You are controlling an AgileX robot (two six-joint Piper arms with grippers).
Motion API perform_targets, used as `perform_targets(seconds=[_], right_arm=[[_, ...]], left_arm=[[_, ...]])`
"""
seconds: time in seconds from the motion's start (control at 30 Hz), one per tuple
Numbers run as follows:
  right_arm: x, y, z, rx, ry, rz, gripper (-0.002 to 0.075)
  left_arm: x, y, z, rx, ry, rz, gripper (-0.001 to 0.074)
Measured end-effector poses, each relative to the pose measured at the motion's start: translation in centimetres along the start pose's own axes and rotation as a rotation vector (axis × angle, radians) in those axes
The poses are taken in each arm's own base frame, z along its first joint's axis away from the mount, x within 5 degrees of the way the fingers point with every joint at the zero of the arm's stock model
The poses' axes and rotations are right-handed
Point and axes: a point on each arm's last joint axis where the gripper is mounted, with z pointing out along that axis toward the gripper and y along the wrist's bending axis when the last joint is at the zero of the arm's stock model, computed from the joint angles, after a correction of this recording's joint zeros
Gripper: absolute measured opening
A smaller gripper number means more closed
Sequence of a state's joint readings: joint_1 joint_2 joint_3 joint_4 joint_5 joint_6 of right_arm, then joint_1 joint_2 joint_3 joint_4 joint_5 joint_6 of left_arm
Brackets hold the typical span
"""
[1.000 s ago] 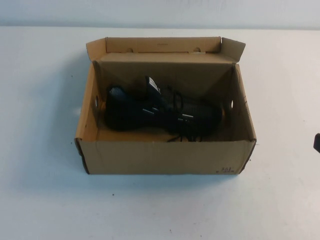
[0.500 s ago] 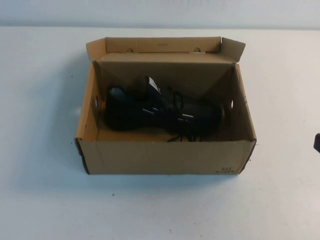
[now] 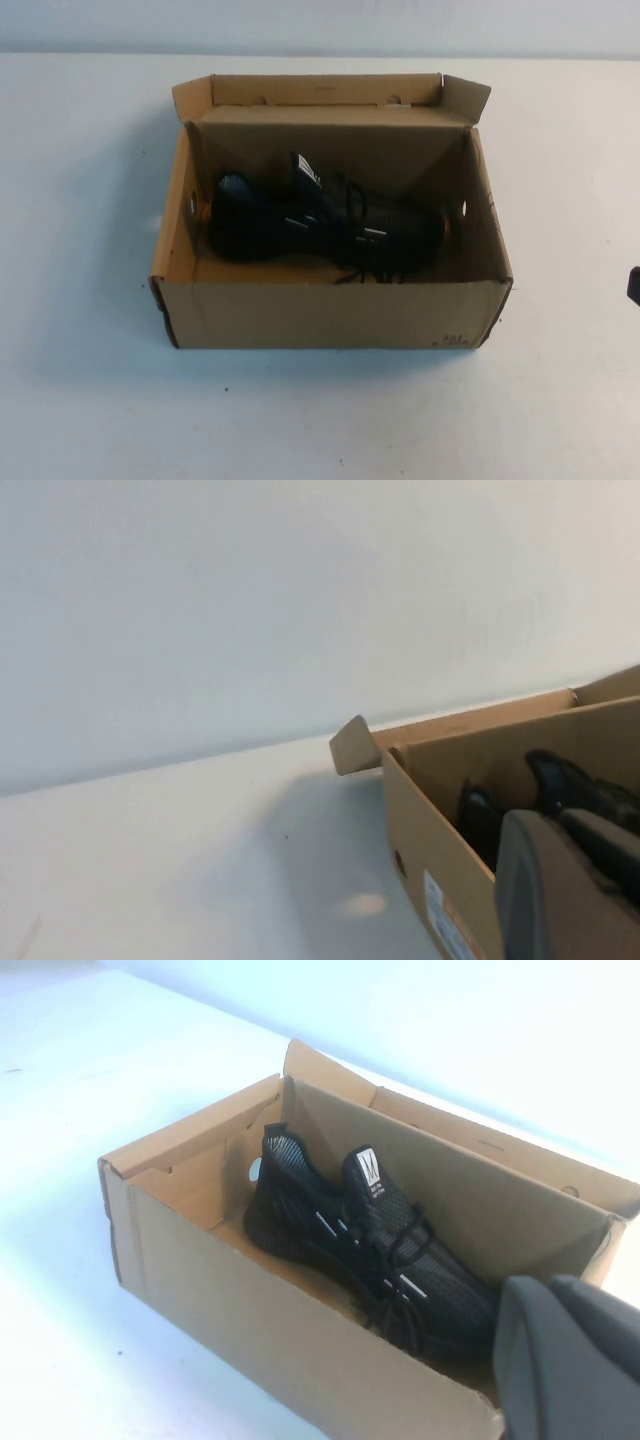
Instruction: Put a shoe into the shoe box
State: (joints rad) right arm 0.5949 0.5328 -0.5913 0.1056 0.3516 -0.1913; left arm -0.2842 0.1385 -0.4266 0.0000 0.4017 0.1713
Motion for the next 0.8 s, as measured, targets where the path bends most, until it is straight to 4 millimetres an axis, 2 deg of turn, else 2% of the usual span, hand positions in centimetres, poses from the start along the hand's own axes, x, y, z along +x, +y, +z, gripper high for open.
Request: perform_targets(seconds=[0.2, 0.4, 0.57, 0.8], right_arm=[[0.0, 0.0, 0.0, -0.001, 0.0, 0.002, -0.0016], [0.0, 0.0, 0.0, -0.001, 0.0, 0.002, -0.0016], [0.0, 0.0, 0.0, -0.001, 0.0, 0.002, -0.0016], [0.0, 0.0, 0.0, 0.0, -0.002, 0.002, -0.0016]], left_arm=[[5.9, -0.6, 0.6, -0.11, 0.019, -0.134, -0.0001], [11.0, -1.2, 1.3, -0.124, 0.154, -0.181, -0.0001], [13.1, -1.6, 1.5, -0.116, 0.235, -0.188, -0.0001], [13.9, -1.8, 1.4, -0.107, 0.299, -0.191, -0.0001]])
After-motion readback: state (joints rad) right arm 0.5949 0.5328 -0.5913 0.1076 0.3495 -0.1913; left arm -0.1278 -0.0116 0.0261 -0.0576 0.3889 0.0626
